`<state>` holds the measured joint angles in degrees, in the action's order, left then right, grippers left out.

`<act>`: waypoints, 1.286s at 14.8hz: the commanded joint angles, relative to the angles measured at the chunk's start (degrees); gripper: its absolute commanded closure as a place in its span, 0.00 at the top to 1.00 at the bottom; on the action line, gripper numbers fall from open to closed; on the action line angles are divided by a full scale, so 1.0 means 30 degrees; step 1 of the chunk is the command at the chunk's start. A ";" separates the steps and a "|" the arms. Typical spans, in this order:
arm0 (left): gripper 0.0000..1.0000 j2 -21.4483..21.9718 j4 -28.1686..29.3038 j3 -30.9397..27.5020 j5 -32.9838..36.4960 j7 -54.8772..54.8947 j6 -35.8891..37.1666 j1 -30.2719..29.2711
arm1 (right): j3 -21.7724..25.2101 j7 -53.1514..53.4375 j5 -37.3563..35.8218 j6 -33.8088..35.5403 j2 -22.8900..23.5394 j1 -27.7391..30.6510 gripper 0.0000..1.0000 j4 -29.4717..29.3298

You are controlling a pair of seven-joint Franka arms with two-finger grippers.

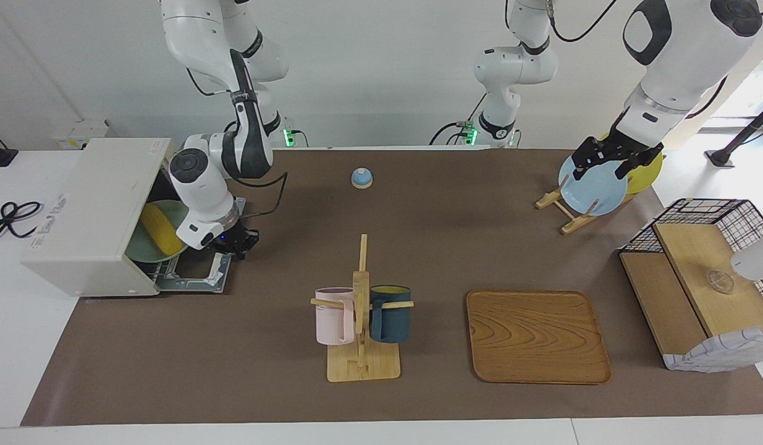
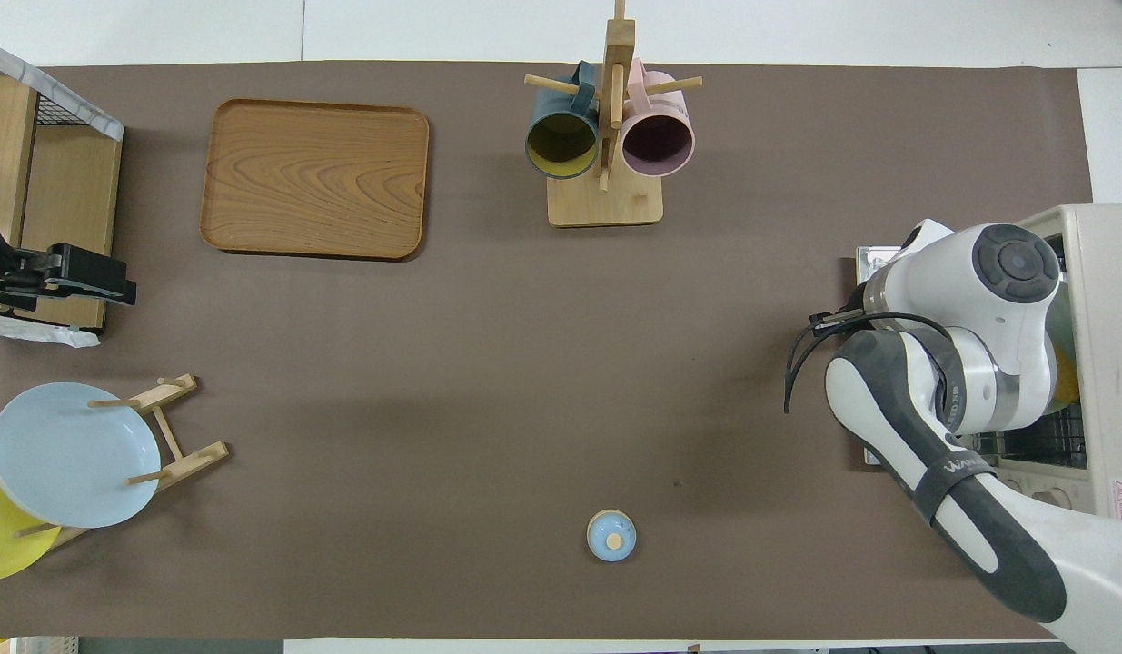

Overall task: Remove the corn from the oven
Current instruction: 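Pull the oven door down and open with the right gripper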

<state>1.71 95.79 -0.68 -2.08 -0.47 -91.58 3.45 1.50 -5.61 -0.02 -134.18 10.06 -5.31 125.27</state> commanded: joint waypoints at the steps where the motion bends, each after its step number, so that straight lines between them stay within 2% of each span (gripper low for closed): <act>1: 1.00 0.0251 0.0002 0.0139 0.0431 0.0099 0.0264 -0.0153 | 0.0202 0.0930 0.0650 -0.0041 -0.0102 -0.0893 0.00 -0.0268; 3: 1.00 0.0222 0.0002 0.0140 0.0431 0.0099 0.0264 -0.0153 | 0.0231 0.1576 0.0651 0.0833 -0.0247 -0.1364 0.00 -0.0999; 5: 1.00 0.0251 0.0002 0.0140 0.0431 0.0099 0.0264 -0.0153 | 0.0260 0.1637 0.0651 0.2938 -0.0714 -0.1104 0.00 -0.1908; 6: 1.00 0.0222 0.0002 0.0140 0.0431 0.0099 0.0264 -0.0153 | 0.0376 0.1637 0.0651 0.3848 -0.1182 -0.1044 0.11 -0.2085; 8: 1.00 0.0251 0.0002 0.0140 0.0431 0.0099 0.0264 -0.0153 | 0.0465 0.1637 0.0389 0.5168 -0.2060 -0.0432 0.42 -0.2087; 9: 1.00 0.0222 0.0002 0.0140 0.0431 0.0099 0.0264 -0.0153 | 0.0465 0.1637 0.0329 0.5872 -0.2384 -0.0022 0.48 -0.2116; 12: 1.00 0.0251 0.0002 0.0139 0.0431 0.0099 0.0264 -0.0153 | 0.0465 0.1404 0.0212 0.7457 -0.2915 0.1530 0.48 -0.2087; 19: 1.00 0.0251 0.0002 0.0139 0.0431 0.0099 0.0264 -0.0153 | 0.0436 -0.0325 -0.0199 0.7257 -0.3294 0.3203 0.47 -0.1299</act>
<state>1.71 95.79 -0.68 -2.08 -0.47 -91.58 3.45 3.28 -4.56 -0.11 -111.74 1.53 2.55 119.50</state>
